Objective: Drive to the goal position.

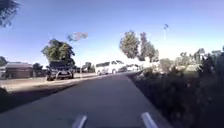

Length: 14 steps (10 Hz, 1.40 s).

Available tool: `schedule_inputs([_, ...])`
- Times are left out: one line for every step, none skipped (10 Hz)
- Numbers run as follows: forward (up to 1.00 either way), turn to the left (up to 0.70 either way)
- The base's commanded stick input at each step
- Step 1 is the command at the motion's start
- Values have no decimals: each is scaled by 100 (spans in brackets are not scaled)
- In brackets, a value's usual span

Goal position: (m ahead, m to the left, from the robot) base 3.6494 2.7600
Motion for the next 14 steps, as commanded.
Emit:
schedule_inputs([93,0])
schedule_inputs([93,0])
schedule_inputs([93,0])
schedule_inputs([93,0])
schedule_inputs([93,0])
schedule_inputs([93,0])
schedule_inputs([93,0])
schedule_inputs([93,0])
schedule_inputs([93,0])
schedule_inputs([93,0])
schedule_inputs([93,0])
schedule_inputs([93,0])
schedule_inputs([93,0])
schedule_inputs([93,0])
